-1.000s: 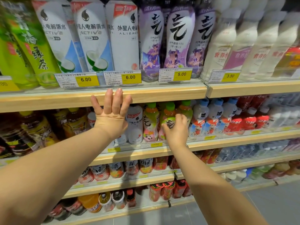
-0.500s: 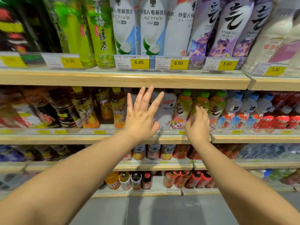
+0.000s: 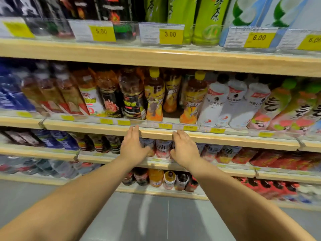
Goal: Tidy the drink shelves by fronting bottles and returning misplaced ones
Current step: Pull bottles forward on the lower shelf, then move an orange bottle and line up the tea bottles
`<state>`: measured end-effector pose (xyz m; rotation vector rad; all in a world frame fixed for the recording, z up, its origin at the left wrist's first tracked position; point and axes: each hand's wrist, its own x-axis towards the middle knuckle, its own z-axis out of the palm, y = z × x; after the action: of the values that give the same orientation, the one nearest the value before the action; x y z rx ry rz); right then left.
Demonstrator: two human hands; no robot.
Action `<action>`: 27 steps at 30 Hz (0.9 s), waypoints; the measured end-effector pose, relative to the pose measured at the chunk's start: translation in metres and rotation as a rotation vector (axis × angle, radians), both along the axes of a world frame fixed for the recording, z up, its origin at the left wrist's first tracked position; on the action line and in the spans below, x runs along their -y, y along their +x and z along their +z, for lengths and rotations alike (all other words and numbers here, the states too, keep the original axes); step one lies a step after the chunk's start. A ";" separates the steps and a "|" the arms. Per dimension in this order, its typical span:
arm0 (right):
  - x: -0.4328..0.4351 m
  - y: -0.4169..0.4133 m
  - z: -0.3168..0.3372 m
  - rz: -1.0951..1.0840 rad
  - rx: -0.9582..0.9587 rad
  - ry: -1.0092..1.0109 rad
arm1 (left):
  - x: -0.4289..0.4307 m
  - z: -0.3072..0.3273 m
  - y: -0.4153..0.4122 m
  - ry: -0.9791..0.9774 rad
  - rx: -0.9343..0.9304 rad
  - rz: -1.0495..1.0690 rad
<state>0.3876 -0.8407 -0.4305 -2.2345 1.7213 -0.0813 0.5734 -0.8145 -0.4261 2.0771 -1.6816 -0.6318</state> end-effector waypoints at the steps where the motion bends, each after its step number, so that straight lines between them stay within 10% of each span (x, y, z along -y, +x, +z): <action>1: 0.002 0.013 -0.003 0.000 -0.008 0.003 | 0.004 0.000 0.006 -0.045 -0.079 0.022; 13: 0.029 0.075 0.019 -0.095 -0.382 -0.089 | 0.067 0.019 0.032 -0.497 -0.594 0.476; 27: 0.016 0.071 0.007 -0.004 -0.432 -0.207 | 0.100 0.024 0.027 -0.463 -0.357 0.502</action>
<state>0.4586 -0.8564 -0.4240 -2.5410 2.0111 0.2517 0.6003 -0.9145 -0.4024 1.8079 -0.9428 -0.3719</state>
